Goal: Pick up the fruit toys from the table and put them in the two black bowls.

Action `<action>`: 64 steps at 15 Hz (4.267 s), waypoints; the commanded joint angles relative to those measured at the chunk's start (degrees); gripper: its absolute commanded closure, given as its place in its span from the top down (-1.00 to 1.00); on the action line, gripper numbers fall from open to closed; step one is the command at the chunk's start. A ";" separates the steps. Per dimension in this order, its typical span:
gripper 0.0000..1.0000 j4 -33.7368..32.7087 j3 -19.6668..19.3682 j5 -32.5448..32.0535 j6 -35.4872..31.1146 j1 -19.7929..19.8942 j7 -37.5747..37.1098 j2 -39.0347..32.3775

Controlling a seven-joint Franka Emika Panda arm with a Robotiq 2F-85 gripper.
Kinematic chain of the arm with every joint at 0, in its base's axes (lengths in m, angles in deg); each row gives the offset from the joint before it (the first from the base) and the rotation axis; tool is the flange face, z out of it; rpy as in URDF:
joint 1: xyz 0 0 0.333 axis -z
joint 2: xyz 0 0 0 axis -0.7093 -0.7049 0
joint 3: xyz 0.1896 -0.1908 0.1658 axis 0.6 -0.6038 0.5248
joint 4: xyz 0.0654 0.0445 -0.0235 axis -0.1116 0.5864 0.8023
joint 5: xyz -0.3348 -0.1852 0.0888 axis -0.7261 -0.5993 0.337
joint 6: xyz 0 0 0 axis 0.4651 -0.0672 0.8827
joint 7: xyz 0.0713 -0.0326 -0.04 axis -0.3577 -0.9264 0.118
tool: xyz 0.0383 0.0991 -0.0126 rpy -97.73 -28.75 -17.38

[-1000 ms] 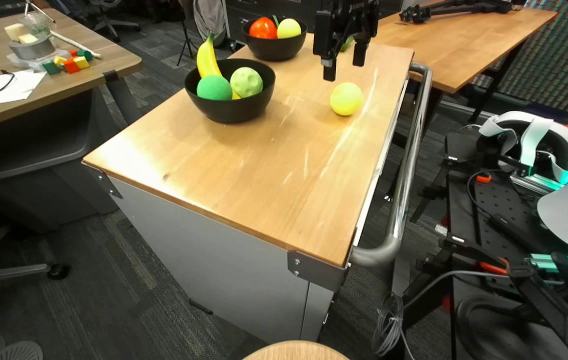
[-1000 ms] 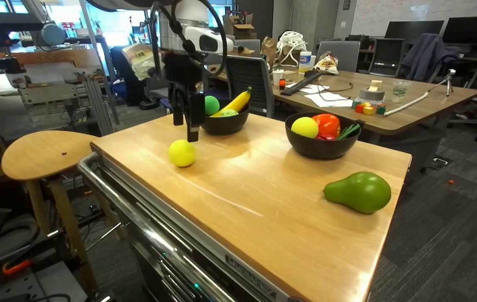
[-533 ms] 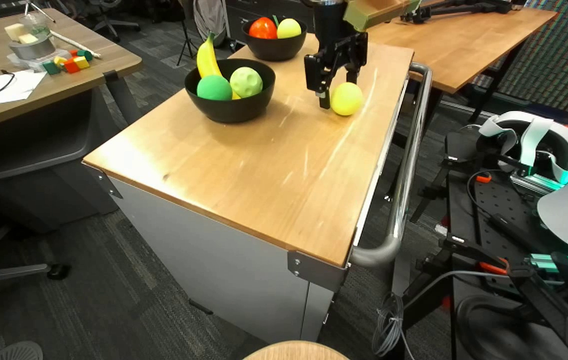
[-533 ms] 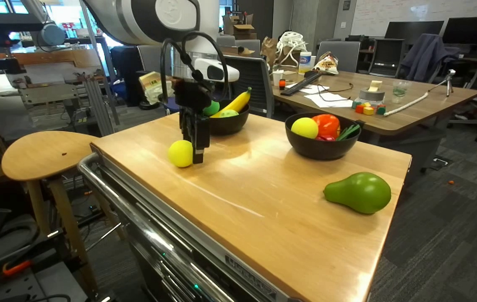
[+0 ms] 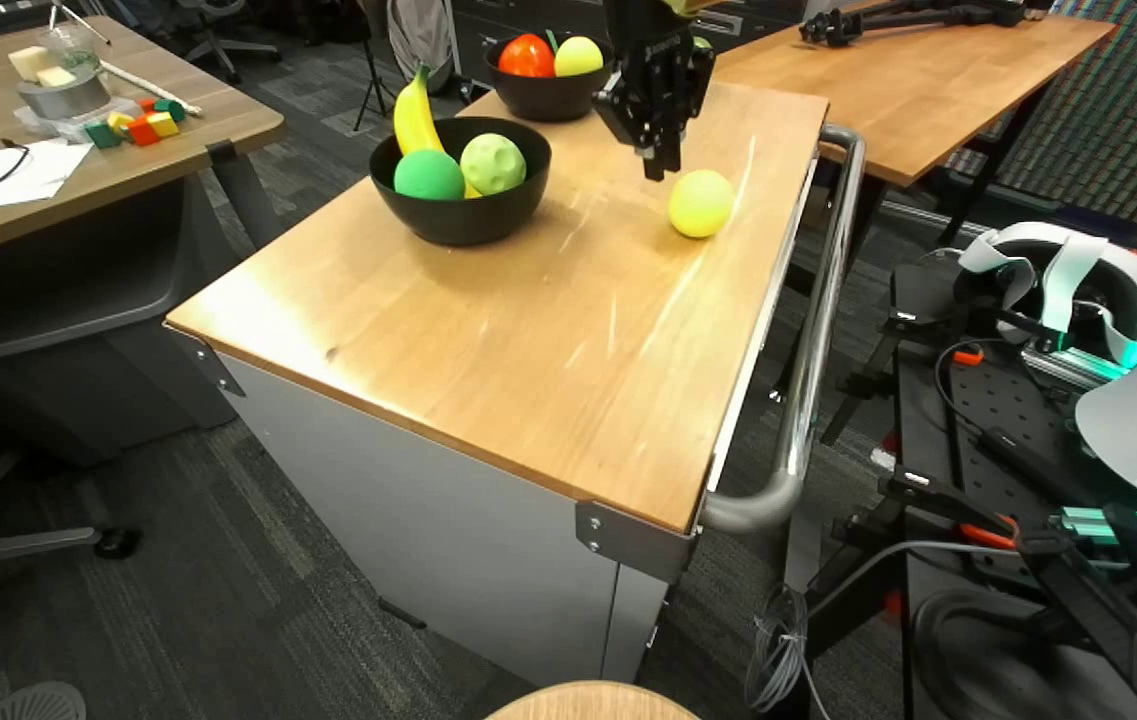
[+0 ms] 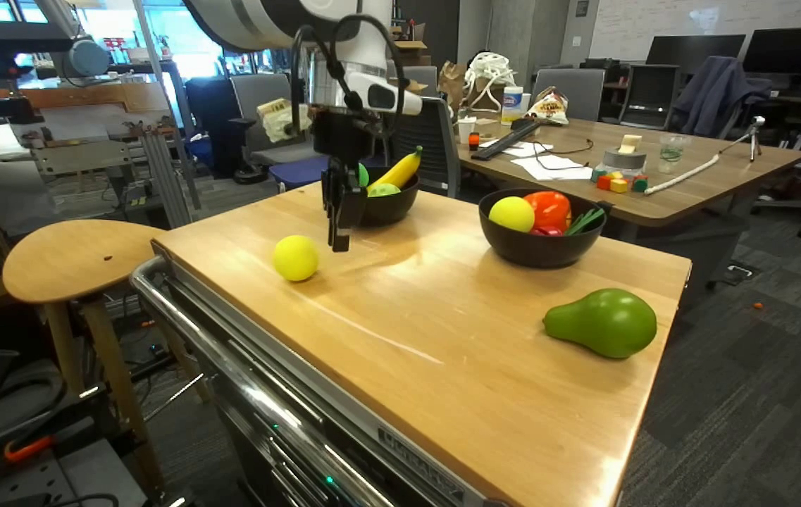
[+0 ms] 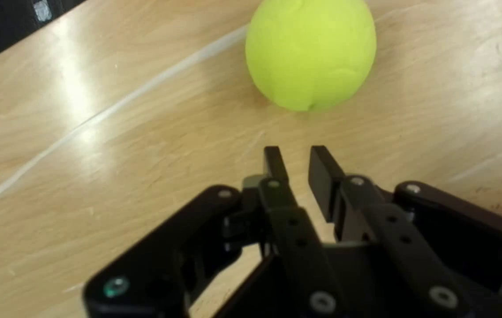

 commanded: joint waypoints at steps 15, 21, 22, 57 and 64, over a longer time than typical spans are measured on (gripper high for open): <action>1.00 -12.41 -2.42 5.80 15.01 1.24 0.51 -3.62; 1.00 -7.74 -1.95 6.89 11.38 0.36 0.87 -4.51; 1.00 -6.71 -1.87 6.87 10.90 0.18 0.93 -4.25; -0.85 -37.81 -6.68 15.47 -20.99 7.09 0.52 -24.60; -0.85 -41.36 -10.92 10.88 -20.96 6.32 -2.77 -29.10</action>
